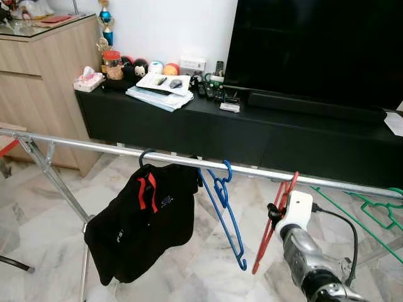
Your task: Hang hanger
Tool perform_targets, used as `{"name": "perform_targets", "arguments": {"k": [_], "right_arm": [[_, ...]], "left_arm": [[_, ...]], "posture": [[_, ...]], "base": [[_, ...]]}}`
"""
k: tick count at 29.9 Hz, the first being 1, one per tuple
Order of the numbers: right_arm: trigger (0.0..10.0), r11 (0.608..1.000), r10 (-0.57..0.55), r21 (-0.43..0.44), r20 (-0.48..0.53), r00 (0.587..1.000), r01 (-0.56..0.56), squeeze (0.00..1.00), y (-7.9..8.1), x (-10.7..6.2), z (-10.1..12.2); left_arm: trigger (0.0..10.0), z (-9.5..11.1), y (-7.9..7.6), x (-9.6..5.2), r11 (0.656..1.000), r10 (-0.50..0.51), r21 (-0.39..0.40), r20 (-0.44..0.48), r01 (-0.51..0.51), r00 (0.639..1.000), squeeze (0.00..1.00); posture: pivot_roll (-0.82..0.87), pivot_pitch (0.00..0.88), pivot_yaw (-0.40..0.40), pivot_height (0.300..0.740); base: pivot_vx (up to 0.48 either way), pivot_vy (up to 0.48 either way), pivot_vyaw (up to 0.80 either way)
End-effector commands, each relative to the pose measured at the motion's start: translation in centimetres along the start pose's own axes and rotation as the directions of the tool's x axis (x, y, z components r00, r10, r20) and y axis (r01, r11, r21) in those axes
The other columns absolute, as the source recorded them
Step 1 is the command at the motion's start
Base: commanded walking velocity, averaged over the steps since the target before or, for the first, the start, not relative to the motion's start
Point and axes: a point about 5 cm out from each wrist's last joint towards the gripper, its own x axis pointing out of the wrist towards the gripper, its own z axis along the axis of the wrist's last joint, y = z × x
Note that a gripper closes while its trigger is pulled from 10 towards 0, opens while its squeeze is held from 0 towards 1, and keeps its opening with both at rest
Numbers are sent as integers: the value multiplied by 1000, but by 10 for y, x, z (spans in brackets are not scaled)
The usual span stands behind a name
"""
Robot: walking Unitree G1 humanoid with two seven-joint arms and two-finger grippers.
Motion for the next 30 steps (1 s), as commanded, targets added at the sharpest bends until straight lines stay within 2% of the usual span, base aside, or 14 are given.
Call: {"name": "perform_targets", "arguments": {"k": [1,2,5,10,12,13,16,22,27,30], "right_arm": [[10000,1000,-11,12,22,1000,10,0,-4,-2,-2],[10000,1000,-11,12,22,1000,10,0,-4,-2,-2],[10000,1000,-21,3,108,994,20,0,-10,-7,-2],[10000,1000,-14,15,157,988,11,0,-13,-11,-5],[10000,1000,-1,11,156,988,0,0,-14,-13,-9],[10000,1000,-4,-2,120,993,4,0,-17,-16,-19],[10000,1000,-12,1,95,995,12,0,-19,-17,-23],[10000,1000,-14,0,91,996,15,0,-19,-16,-23],[10000,999,-19,-21,248,969,25,0,-17,-20,-8],[10000,999,-24,-31,293,956,34,0,-18,-24,-7]], "left_arm": [[10000,-2,-20,1,996,-78,29,-8,79,997,0],[10000,-2,-20,1,996,-78,29,-8,79,997,0],[10000,-1,-21,1,996,-84,35,-9,84,996,0],[10000,0,-24,1,995,-89,40,-8,90,996,0],[10000,2,-27,1,995,-94,45,-7,94,996,0],[10000,6,-32,2,993,-104,53,-2,104,995,0],[10000,7,-34,2,992,-108,58,-1,108,994,0],[10000,5,-32,2,992,-107,60,-3,107,994,0],[10000,3,-30,2,994,-94,57,-2,94,996,0],[10000,3,-30,2,994,-92,53,-3,92,996,0]], "posture": [[82,17,-121,740],[82,17,-121,740],[74,10,-121,740],[70,3,-120,740],[70,0,-120,740],[67,0,-119,740],[69,0,-119,740],[73,0,-121,740],[72,11,-124,740],[69,16,-124,740]], "base": [[0,0,0],[0,0,0],[0,0,0],[0,0,0],[0,0,0],[0,0,0],[0,0,0],[0,0,0],[0,0,0],[0,0,0]]}}
